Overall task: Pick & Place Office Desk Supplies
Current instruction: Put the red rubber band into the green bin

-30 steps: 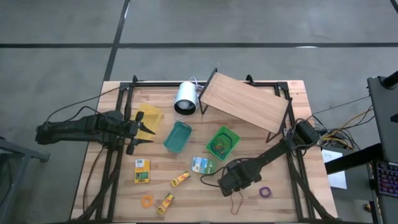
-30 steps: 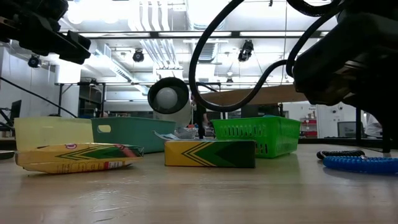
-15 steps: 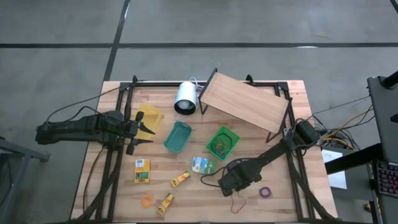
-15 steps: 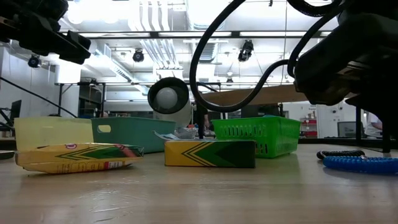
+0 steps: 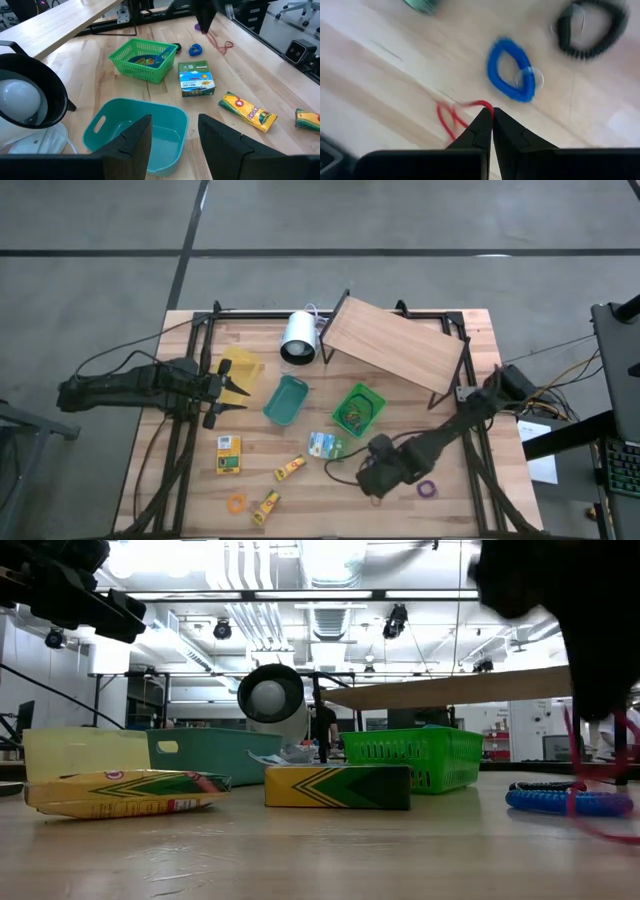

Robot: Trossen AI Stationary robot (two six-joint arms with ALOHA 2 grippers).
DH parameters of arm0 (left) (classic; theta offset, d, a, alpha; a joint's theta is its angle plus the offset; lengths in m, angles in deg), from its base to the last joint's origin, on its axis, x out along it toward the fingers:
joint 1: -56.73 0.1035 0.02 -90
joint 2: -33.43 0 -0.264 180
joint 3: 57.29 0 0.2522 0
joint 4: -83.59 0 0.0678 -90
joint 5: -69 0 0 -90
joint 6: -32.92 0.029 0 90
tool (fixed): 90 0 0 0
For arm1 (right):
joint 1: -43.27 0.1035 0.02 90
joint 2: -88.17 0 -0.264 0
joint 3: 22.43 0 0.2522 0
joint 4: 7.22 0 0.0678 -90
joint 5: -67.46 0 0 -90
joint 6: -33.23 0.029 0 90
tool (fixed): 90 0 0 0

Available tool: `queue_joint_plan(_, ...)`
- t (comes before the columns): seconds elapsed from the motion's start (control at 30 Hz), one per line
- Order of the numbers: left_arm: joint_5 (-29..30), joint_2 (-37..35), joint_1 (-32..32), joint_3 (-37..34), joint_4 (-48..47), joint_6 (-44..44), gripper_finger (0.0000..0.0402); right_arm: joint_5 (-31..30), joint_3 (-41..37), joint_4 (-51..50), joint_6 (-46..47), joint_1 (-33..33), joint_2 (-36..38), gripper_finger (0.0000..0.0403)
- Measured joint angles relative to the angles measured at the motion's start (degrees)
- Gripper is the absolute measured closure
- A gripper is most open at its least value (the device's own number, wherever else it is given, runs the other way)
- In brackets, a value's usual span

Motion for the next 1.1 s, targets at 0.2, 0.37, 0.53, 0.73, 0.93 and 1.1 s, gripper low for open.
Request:
queue_joint_plan(0.2, 0.0, 0.0, 0.01, 0.0, 0.02, -0.02, 0.0238, -16.3, 0.09, 0.18, -7.25, 3.01, 6.8, 0.0394)
queue_joint_plan(0.37, 0.0, 0.0, 0.02, 0.0, 0.02, -0.02, 0.0238, -32.8, -0.03, 0.44, -18.55, 5.07, 10.16, 0.0394)
queue_joint_plan(0.53, 0.0, 0.0, 0.02, 0.0, 0.0, -0.02, 0.0238, -44.68, -1.14, 0.93, -31.87, 4.93, 10.47, 0.0394)
queue_joint_plan(0.73, 0.0, 0.0, 0.01, 0.0, -0.01, -0.01, 0.0238, -55.92, -2.65, 1.96, -38.39, 3.62, 6.49, 0.0394)
queue_joint_plan(0.93, 0.0, 0.0, 0.02, 0.0, 0.02, -0.02, 0.0238, -56.9, -5.5, 2.25, -37.68, 1.26, 2.26, 0.0394)
queue_joint_plan(1.1, 0.0, 0.0, 0.02, 0.0, -0.02, -0.02, 0.0238, -56.98, -8.91, 2.42, -33.46, -1.2, -0.7, 0.0394)
